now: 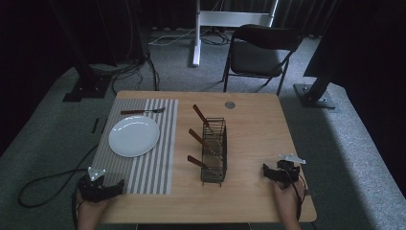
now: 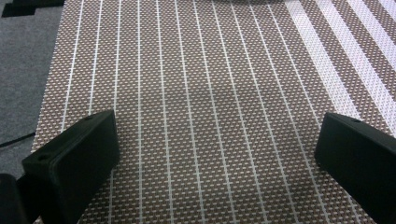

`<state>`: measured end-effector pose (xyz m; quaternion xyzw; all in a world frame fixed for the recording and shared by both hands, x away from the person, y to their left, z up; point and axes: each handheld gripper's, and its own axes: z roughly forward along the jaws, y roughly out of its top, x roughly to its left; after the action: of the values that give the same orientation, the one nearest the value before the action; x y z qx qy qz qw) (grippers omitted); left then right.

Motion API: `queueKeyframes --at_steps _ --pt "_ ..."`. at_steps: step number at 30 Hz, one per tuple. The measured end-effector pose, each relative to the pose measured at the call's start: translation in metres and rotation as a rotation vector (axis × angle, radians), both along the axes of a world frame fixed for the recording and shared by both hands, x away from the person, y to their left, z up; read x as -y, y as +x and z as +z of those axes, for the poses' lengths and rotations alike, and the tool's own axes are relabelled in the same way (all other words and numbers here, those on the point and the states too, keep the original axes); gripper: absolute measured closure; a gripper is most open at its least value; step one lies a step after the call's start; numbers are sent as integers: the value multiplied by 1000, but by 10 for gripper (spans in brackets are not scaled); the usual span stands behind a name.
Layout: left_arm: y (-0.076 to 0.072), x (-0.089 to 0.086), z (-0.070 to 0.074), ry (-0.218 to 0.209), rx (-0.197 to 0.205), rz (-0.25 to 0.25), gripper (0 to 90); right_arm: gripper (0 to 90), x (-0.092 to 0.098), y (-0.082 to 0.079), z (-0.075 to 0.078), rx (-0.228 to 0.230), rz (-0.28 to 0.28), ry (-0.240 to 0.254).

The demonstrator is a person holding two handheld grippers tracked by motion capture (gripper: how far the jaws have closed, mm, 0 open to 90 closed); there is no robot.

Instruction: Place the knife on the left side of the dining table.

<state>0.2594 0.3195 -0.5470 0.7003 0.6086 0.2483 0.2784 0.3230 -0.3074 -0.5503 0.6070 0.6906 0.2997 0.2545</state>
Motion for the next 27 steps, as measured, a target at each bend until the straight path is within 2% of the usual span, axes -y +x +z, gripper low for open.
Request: queueKeyframes --at_steps 15,27 --pt "0 0 0 0 -1 -2 1 115 0 0 0 0 0 0" --pt "-2 -1 2 0 -14 -33 11 115 0 0 0 0 0 0"
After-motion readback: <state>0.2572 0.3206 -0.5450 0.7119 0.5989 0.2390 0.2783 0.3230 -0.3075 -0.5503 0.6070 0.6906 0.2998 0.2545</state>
